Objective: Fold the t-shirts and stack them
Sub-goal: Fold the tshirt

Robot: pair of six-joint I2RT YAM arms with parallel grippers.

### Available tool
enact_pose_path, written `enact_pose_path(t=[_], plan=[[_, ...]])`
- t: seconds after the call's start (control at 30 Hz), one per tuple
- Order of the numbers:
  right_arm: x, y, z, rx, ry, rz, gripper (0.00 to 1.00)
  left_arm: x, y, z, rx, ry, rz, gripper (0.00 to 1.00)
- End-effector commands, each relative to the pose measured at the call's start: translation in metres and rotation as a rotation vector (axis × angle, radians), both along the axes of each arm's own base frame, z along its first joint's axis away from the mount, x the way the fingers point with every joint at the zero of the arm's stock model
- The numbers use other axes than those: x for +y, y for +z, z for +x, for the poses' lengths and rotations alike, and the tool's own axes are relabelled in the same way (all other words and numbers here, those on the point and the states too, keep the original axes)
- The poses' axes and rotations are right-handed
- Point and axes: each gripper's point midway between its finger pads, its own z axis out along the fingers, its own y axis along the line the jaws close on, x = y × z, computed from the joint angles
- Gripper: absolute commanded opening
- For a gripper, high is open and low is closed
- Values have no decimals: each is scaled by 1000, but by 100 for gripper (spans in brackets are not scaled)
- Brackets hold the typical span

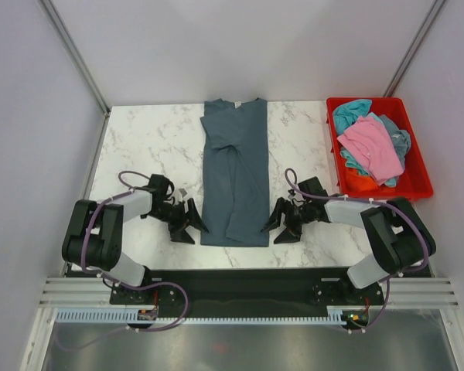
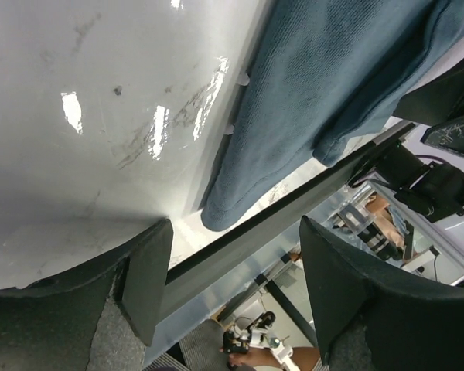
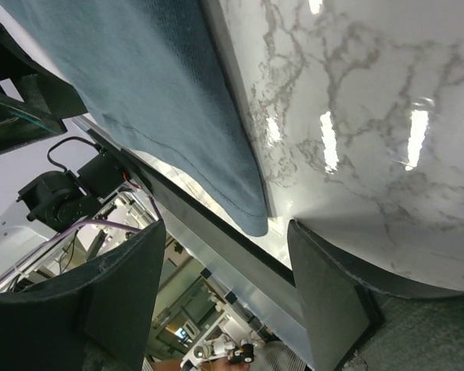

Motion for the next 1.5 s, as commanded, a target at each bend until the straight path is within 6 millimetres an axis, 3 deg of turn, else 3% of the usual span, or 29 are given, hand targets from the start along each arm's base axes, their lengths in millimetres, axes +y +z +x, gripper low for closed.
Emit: enact_pose_path(t=[0.0, 0.47, 0.63, 1.1, 1.13, 1.2, 1.23, 1.43, 1.47], plan=[[-13, -35, -3, 2, -6, -161, 74, -4, 4, 19, -27, 23, -18, 74], [-3, -41, -14, 16, 37, -187, 64, -4, 0, 16, -12, 30, -15, 58], [-6, -43, -14, 10, 27, -191, 62, -6, -4, 14, 9, 29, -21, 43], [-6, -41, -12, -20, 26, -191, 59, -14, -5, 5, 32, -1, -31, 38], [-5, -41, -11, -22, 24, -188, 56, -15, -4, 6, 30, -1, -31, 38], [-4, -40, -9, -28, 28, -179, 48, -15, -5, 10, 21, 1, -25, 12], [-3, -40, -8, -31, 27, -181, 32, -15, -5, 12, 17, 1, -23, 5], [0, -27, 2, -89, 38, -165, 0, -14, 4, 17, -13, 1, -15, 2], [0, -24, 5, -106, 39, -160, 0, -14, 5, 16, -16, 0, -17, 2]])
